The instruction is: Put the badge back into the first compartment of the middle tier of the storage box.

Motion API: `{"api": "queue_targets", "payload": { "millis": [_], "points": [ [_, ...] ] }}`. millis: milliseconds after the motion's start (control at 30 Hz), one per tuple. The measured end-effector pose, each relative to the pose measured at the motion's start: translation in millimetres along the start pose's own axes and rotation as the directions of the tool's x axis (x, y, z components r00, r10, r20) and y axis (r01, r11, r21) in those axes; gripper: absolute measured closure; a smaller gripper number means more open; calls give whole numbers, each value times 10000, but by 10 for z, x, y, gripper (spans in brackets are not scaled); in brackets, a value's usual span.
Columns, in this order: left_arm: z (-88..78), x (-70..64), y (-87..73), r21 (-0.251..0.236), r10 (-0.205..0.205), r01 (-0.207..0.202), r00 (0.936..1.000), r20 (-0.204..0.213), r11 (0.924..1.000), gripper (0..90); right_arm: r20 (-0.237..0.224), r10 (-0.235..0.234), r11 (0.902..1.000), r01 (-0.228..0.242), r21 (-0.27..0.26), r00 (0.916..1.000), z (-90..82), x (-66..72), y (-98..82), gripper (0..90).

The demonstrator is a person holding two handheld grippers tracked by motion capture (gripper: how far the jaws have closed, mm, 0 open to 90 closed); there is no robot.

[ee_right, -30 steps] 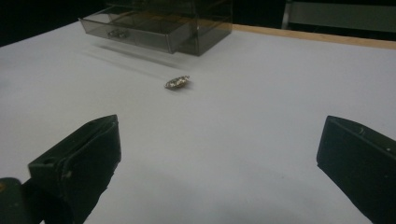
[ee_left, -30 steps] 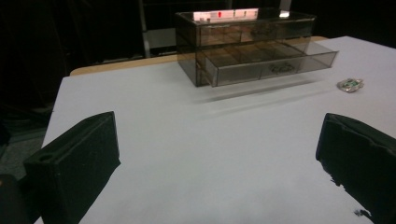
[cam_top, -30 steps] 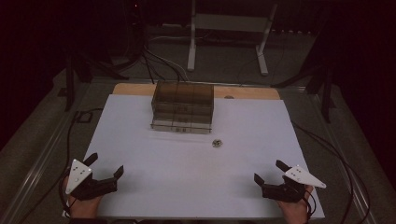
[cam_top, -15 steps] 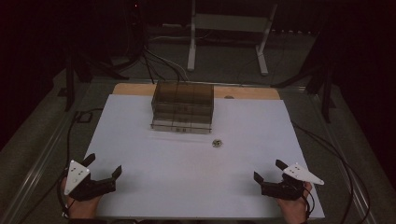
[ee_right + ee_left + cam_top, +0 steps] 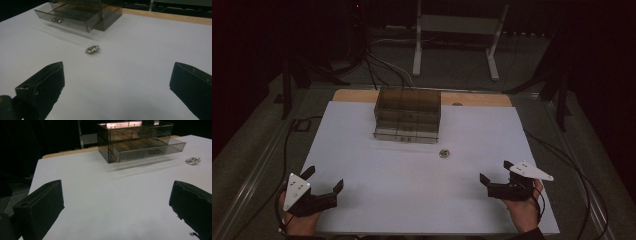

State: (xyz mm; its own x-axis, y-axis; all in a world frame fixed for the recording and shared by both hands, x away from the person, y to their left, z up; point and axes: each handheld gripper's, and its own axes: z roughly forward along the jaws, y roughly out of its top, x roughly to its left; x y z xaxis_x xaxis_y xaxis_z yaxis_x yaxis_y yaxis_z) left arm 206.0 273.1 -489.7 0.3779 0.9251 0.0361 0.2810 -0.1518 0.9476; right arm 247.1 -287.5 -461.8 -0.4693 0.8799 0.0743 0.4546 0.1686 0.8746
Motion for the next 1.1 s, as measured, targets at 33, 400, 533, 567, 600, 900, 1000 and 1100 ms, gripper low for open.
{"api": "queue_targets", "payload": {
  "millis": [33, 400, 533, 567, 600, 900, 1000, 1100],
  "points": [
    [1, -3, 1, -1, 32, -32, 10000, -21, 10000, 4, -19, -53, 10000, 53, -6, 10000, 18, 9, 33, 0],
    [18, -4, -14, -48, -15, 14, 10000, -95, 10000, 4, -56, -139, 9997, 141, 224, 9999, 265, 19, 310, 0],
    [28, -12, -16, -43, -3, 3, 9999, -139, 10000, 3, -91, -192, 9989, 195, 431, 9998, 354, 34, 371, 0],
    [30, -10, -18, -29, 15, -15, 9999, -152, 10000, 4, -101, -210, 9986, 215, 484, 9997, 379, 43, 389, 0],
    [32, -9, -20, -25, 17, -18, 9998, -173, 10000, 4, -123, -264, 9983, 270, 519, 9996, 405, 52, 406, 0],
    [49, -8, -30, 49, 77, -76, 9996, -278, 10000, 3, -128, -541, 9939, 551, 951, 9985, 690, 132, 550, 0],
    [48, -4, -31, 51, 71, -69, 9996, -259, 10000, 3, -134, -569, 9925, 580, 1072, 9983, 802, 151, 575, 0],
    [50, -4, -31, 61, 65, -63, 9996, -268, 10000, 3, -216, -503, 9910, 526, 1228, 9985, 912, 162, 582, 0]
  ]
}}
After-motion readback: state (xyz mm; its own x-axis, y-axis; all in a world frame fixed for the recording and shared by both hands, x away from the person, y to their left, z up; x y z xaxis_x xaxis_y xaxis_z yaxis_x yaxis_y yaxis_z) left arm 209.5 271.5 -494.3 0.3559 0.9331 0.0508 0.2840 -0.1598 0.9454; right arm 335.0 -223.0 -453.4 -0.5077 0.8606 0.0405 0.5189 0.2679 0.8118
